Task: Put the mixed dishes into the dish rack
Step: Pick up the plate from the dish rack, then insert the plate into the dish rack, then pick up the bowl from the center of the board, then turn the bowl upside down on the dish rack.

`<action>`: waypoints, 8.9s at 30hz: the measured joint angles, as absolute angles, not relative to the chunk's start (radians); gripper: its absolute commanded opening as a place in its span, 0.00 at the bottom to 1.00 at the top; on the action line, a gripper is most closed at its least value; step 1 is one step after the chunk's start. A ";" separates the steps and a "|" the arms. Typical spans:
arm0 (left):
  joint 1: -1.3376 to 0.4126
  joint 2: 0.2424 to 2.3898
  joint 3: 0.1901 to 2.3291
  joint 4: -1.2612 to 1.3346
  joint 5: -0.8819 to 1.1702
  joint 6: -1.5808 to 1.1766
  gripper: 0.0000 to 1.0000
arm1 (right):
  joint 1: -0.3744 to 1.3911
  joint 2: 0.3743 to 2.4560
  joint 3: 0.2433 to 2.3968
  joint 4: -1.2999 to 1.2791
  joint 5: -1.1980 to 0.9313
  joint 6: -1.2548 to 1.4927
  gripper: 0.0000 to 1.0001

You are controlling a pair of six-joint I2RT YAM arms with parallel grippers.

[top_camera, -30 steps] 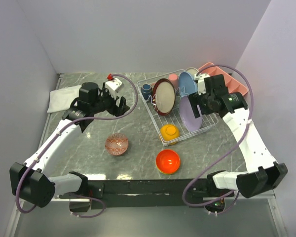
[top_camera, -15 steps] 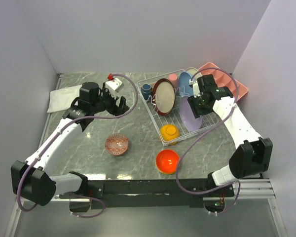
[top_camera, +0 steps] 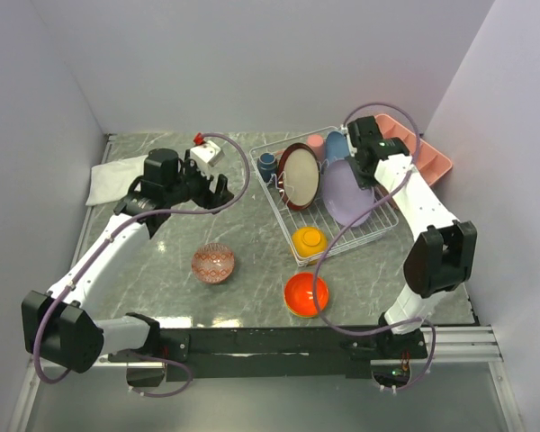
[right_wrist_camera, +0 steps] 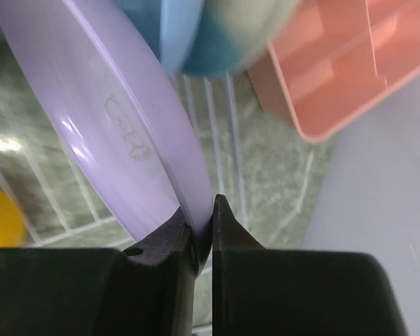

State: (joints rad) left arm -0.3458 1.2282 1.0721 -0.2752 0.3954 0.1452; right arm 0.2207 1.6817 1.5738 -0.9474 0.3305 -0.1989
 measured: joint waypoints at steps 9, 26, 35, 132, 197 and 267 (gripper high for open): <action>-0.341 1.228 1.072 -0.275 0.397 0.141 0.83 | 0.392 1.684 1.631 -0.868 0.562 -0.172 0.00; -0.332 1.225 1.069 -0.274 0.403 0.135 0.84 | 0.496 1.884 1.821 -0.795 0.767 -0.183 0.04; -0.322 1.219 1.069 -0.273 0.406 0.129 0.84 | 0.503 1.865 1.805 -0.809 0.758 -0.186 0.00; -0.347 1.295 1.131 -0.253 0.448 0.084 0.85 | 0.474 1.984 1.857 -0.829 0.894 -0.091 0.00; -0.331 1.195 1.048 -0.672 0.354 0.357 0.84 | 0.530 1.016 1.201 -0.974 -0.077 -0.394 0.82; -0.750 1.852 1.460 0.219 0.946 -0.362 0.01 | -0.324 1.250 1.205 -0.805 -0.865 0.096 0.87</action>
